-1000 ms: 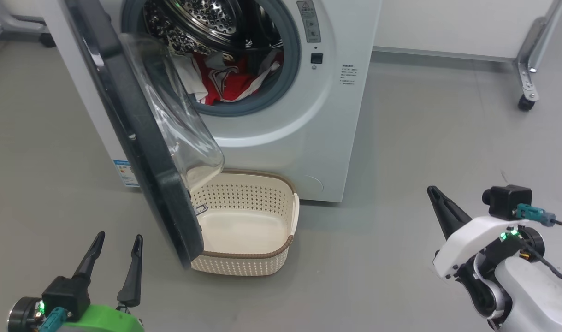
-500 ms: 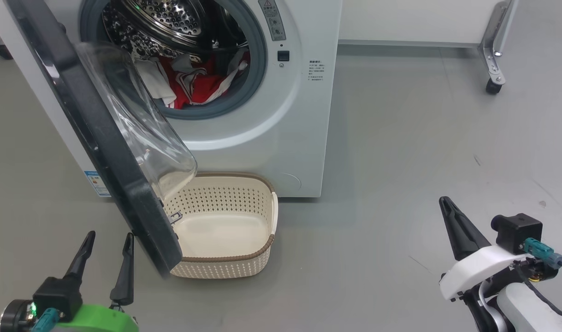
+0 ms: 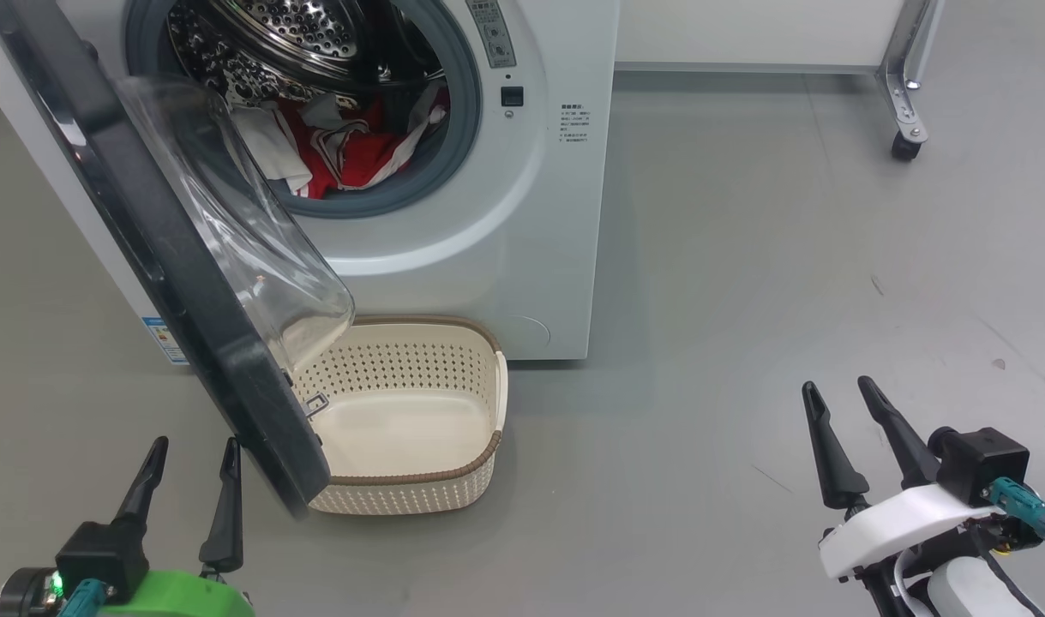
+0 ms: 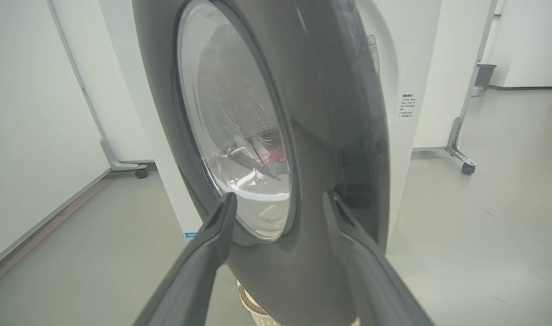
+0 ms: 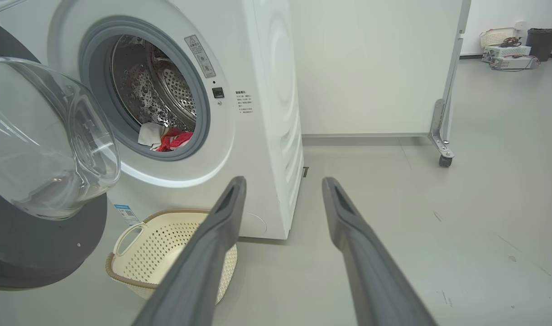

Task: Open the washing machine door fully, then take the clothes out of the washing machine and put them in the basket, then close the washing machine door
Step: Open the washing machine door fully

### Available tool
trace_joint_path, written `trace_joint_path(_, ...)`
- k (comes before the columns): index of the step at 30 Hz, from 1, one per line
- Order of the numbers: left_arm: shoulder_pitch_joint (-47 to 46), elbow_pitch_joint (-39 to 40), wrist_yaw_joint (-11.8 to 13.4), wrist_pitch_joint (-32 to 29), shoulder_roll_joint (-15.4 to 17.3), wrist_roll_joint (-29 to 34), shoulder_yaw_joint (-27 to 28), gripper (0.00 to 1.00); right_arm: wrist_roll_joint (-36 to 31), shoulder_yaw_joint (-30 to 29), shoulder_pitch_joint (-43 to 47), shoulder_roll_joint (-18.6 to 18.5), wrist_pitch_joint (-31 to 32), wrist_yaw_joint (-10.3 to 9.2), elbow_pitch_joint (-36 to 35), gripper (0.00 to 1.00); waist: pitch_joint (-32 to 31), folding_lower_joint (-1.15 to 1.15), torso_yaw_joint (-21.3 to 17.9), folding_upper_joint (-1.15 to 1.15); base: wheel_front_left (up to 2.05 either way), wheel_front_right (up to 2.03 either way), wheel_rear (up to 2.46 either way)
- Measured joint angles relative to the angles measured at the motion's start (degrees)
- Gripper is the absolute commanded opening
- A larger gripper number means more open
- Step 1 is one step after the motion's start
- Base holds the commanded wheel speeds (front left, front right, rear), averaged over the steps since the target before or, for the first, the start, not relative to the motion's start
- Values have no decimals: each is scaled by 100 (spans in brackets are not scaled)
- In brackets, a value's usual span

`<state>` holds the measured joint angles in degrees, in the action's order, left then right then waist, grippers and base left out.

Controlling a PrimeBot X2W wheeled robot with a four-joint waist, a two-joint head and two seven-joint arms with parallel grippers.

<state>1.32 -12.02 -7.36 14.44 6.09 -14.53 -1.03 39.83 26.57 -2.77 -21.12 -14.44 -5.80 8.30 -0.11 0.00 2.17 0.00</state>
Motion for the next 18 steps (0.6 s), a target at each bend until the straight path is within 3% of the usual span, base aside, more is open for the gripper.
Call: trace_joint_path(18, 14, -13, 0, 0, -83, 0, 21, 100, -535, -411, 485, 248, 0, -42, -372, 100, -8, 0, -3, 0, 0, 0, 0)
